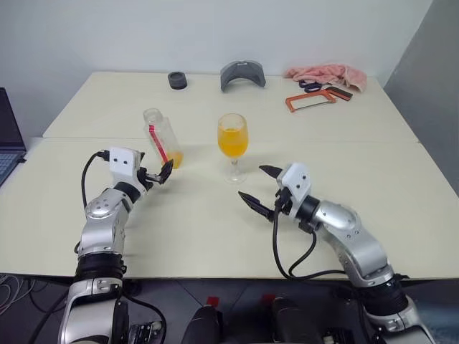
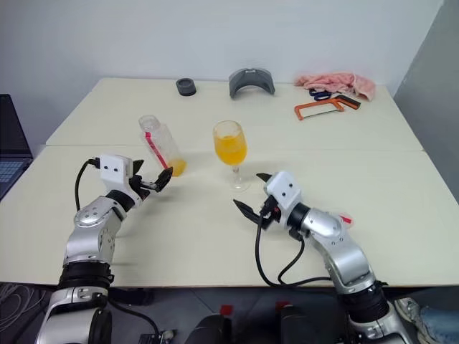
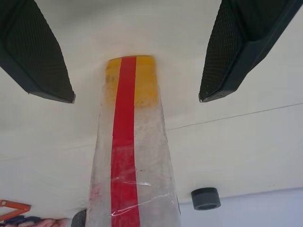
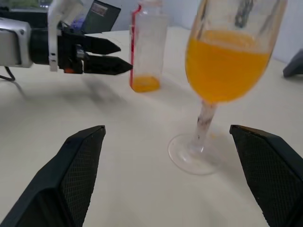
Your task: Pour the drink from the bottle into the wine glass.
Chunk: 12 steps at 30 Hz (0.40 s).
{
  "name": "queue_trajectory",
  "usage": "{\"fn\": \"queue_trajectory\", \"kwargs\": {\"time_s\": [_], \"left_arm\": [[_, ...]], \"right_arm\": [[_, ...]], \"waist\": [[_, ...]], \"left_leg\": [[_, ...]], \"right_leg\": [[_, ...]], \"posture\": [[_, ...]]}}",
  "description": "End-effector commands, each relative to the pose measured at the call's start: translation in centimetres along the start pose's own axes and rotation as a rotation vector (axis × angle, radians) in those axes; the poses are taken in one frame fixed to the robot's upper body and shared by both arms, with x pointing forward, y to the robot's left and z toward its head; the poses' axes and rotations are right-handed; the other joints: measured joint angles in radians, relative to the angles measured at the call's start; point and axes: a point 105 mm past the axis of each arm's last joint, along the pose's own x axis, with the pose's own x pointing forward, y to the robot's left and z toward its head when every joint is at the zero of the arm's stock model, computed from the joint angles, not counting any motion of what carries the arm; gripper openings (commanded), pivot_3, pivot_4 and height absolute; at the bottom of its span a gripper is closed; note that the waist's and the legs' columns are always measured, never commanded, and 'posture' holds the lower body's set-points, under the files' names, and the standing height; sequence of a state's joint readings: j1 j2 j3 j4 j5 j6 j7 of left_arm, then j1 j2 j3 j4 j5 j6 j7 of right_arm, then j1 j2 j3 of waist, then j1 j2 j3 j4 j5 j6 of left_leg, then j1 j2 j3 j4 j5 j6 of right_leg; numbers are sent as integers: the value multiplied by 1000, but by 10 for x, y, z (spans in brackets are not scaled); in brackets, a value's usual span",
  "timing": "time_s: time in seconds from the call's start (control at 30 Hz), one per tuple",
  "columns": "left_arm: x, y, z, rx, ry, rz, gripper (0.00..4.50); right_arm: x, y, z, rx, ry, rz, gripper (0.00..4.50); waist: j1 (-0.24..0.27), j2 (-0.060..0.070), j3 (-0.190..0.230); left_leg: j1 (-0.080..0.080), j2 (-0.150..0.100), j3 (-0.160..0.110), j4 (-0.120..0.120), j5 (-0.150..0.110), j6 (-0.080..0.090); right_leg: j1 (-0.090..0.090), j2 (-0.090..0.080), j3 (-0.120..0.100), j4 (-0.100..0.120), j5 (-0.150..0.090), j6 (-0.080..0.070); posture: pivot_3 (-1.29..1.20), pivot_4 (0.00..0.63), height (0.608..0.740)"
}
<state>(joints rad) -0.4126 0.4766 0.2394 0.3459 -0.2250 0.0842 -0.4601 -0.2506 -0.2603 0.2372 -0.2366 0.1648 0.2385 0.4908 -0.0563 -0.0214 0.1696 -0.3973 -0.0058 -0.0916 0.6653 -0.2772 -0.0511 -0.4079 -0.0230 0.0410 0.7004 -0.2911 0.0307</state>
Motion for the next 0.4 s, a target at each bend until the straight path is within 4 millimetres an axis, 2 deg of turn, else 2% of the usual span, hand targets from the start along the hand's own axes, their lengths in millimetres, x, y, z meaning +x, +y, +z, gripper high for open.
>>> {"fn": "queue_trajectory", "kwargs": {"time_s": [0.03, 0.17, 0.4], "left_arm": [[-10, -1, 15, 29, -47, 39, 4488], [-26, -14, 15, 21, -65, 31, 4488], [-37, -15, 19, 2, -130, 83, 4488]], "right_arm": [[-9, -23, -3, 2, -82, -200, 4500], [-16, -39, -22, 49, -87, -368, 4500], [-14, -43, -34, 62, -85, -422, 4500]], "waist": [[0, 0, 0], [2, 0, 0], [5, 0, 0]], "left_leg": [[0, 0, 0, 0, 0, 0], [1, 0, 1, -1, 0, 0], [3, 0, 3, -1, 0, 0]], "right_leg": [[0, 0, 0, 0, 0, 0], [1, 0, 1, 0, 0, 0], [2, 0, 2, 0, 0, 0]], "posture": [[0, 150, 740], [0, 150, 740], [0, 150, 740]]}}
